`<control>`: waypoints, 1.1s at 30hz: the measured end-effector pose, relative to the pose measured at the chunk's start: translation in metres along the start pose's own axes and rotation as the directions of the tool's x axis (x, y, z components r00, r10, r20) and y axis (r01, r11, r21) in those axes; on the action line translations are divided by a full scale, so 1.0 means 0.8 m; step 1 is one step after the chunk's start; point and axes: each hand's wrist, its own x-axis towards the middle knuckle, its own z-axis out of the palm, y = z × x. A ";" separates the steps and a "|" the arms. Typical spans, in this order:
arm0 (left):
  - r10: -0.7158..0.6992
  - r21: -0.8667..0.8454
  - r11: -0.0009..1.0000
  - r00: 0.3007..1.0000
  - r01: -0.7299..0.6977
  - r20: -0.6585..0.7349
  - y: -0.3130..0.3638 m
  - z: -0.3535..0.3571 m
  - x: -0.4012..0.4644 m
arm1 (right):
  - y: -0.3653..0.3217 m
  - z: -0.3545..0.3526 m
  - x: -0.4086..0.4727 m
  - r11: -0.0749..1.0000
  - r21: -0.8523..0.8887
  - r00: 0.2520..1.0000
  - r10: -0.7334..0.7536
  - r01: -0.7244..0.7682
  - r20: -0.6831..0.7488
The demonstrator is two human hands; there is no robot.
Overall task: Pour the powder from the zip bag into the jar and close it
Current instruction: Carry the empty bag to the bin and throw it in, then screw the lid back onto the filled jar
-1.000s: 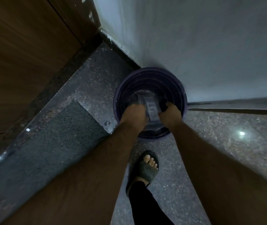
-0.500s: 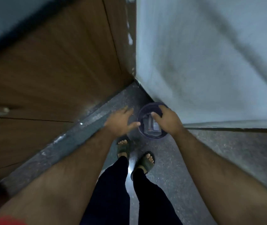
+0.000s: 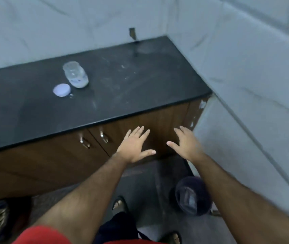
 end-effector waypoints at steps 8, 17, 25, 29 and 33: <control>-0.112 -0.050 0.993 0.973 0.104 -0.203 -0.164 -0.097 -0.009 | -0.175 -0.033 0.113 0.986 -0.058 0.982 -0.161 0.156 -0.095; -0.262 -0.140 0.963 0.930 0.232 -0.259 -0.328 -0.155 -0.013 | -0.338 -0.024 0.205 0.971 0.067 0.970 -0.221 0.229 -0.103; -0.465 -0.270 0.878 0.838 0.396 -0.284 -0.398 -0.158 0.010 | -0.399 0.001 0.282 0.946 0.259 0.980 -0.199 0.194 -0.008; -0.551 -0.325 0.825 0.787 0.463 -0.277 -0.429 -0.166 0.029 | -0.418 0.012 0.332 0.905 0.400 0.984 -0.174 0.146 0.033; -0.642 -0.375 0.754 0.723 0.539 -0.253 -0.453 -0.176 0.053 | -0.429 0.018 0.384 0.878 0.455 0.976 -0.204 0.147 0.080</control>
